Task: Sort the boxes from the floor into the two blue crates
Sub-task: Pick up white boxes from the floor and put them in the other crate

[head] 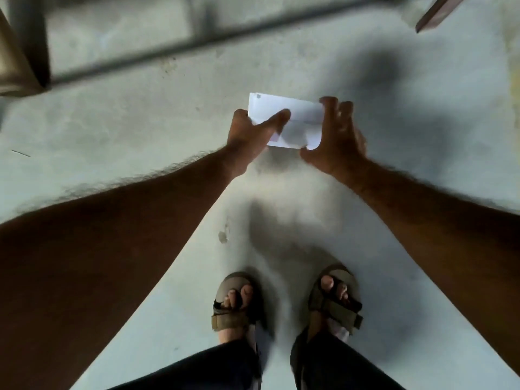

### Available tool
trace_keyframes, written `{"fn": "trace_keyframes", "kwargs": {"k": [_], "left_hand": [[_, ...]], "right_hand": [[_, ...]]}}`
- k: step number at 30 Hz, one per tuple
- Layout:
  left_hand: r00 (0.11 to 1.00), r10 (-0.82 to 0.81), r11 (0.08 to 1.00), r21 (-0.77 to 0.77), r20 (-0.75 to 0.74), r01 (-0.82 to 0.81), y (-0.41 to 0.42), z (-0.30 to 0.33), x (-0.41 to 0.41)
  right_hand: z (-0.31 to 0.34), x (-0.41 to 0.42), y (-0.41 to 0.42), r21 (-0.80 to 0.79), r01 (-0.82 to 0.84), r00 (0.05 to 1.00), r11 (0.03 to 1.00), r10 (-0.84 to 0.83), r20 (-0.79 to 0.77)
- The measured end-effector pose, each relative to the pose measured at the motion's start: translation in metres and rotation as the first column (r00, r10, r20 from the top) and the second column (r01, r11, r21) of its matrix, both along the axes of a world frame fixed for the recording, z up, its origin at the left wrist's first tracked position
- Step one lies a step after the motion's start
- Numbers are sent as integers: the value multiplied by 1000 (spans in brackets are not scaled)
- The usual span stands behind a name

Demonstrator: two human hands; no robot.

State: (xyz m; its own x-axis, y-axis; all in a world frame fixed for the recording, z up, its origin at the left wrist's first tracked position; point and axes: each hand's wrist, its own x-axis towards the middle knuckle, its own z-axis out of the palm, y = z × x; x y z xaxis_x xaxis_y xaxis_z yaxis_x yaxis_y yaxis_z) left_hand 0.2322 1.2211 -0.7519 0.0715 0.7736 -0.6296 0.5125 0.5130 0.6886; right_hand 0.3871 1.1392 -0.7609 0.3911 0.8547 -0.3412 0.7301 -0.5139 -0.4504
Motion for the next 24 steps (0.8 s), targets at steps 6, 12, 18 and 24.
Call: {"fn": "trace_keyframes", "kwargs": {"k": [6, 12, 18, 24], "left_hand": [[990, -106, 975, 204, 92, 85, -44, 135, 7], [977, -193, 947, 277, 87, 163, -84, 286, 36], [885, -407, 882, 347, 225, 318, -132, 458, 62], [775, -492, 868, 296, 397, 400, -175, 607, 58]], "right_hand": [[129, -12, -56, 142, 139, 988, 980, -147, 51], [280, -11, -111, 215, 314, 939, 925, -336, 71], [453, -10, -174, 282, 494, 833, 822, -541, 118], [604, -34, -236, 332, 601, 736, 727, -665, 125]]}}
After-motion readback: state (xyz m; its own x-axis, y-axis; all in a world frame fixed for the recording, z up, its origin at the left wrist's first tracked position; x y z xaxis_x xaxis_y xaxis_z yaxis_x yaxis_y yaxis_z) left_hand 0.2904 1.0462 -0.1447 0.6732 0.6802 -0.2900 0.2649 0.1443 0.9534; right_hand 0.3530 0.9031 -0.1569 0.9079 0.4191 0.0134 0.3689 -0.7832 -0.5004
